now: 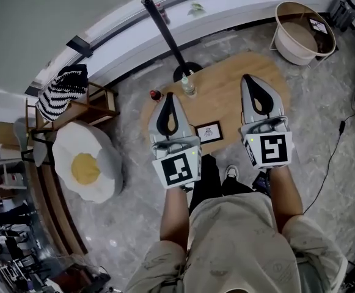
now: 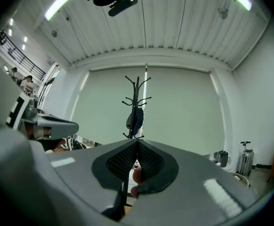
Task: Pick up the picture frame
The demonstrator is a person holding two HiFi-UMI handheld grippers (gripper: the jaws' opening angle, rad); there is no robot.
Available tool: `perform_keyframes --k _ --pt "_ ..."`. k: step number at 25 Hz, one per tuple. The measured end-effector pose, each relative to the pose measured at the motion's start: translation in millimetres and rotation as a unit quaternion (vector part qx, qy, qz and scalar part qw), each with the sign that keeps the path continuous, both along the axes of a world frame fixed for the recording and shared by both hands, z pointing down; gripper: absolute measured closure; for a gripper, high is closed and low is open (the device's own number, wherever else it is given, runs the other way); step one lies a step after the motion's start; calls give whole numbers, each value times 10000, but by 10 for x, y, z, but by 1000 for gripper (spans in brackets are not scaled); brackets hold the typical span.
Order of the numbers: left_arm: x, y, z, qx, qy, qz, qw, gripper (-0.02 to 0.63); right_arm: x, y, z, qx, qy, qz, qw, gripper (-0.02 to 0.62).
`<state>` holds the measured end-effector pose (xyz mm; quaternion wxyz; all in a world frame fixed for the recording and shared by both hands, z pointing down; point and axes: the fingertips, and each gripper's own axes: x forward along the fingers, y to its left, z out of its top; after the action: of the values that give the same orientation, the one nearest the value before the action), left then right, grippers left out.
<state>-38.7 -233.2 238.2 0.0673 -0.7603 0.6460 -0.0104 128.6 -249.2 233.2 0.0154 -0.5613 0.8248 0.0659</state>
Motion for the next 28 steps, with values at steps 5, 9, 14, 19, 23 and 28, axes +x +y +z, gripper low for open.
perform_keyframes --k 5,9,14,19,23,28 --pt "-183 -302 124 -78 91 80 9999 603 -146 -279 163 -104 1 108 9999 594" --pt "-348 -527 262 -184 79 114 9997 603 -247 -533 319 -256 4 224 9994 593" --pt "-517 -750 532 -422 205 83 9989 603 -388 -752 573 -438 68 157 9989 592" --pt "-597 -889 865 -636 149 66 9978 603 -555 -844 928 -703 205 -21 9973 592" --pt "-593 -933 1166 -901 155 121 9957 603 -626 -893 1188 -932 231 -31 9954 592" --pt "-688 -932 1589 -1193 22 -20 9929 603 -694 -951 1611 -1348 141 -54 9908 593"
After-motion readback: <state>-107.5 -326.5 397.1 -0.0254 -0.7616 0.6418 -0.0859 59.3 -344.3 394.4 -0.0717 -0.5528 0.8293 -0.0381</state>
